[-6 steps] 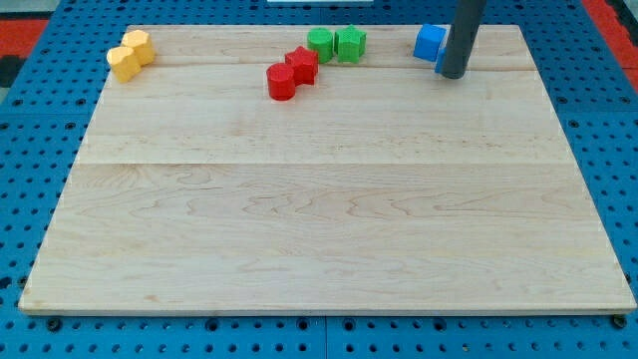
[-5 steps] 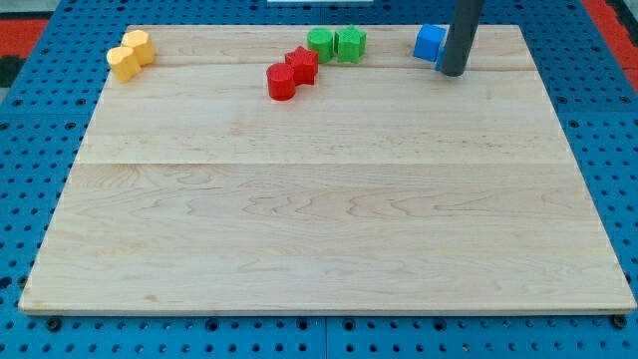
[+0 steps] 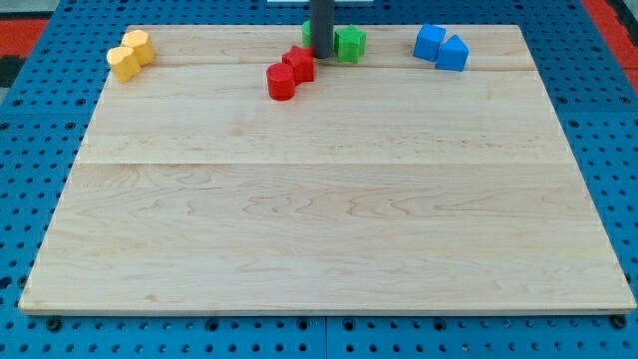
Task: Separate the red blocks from the green blocks
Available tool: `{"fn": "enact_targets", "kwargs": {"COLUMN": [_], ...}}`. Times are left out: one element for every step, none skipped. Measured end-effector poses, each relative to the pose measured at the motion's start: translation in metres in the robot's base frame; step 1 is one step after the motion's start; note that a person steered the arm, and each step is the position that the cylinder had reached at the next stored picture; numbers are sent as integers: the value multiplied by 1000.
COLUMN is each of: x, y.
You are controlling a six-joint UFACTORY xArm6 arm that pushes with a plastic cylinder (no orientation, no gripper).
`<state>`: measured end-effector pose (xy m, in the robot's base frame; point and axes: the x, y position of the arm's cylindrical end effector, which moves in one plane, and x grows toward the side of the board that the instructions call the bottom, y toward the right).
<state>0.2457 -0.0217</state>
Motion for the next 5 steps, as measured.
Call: {"fn": "enact_targets", "kwargs": {"x": [32,63,94,107,114], "y": [-41,-45,-13,-26,-99]}}
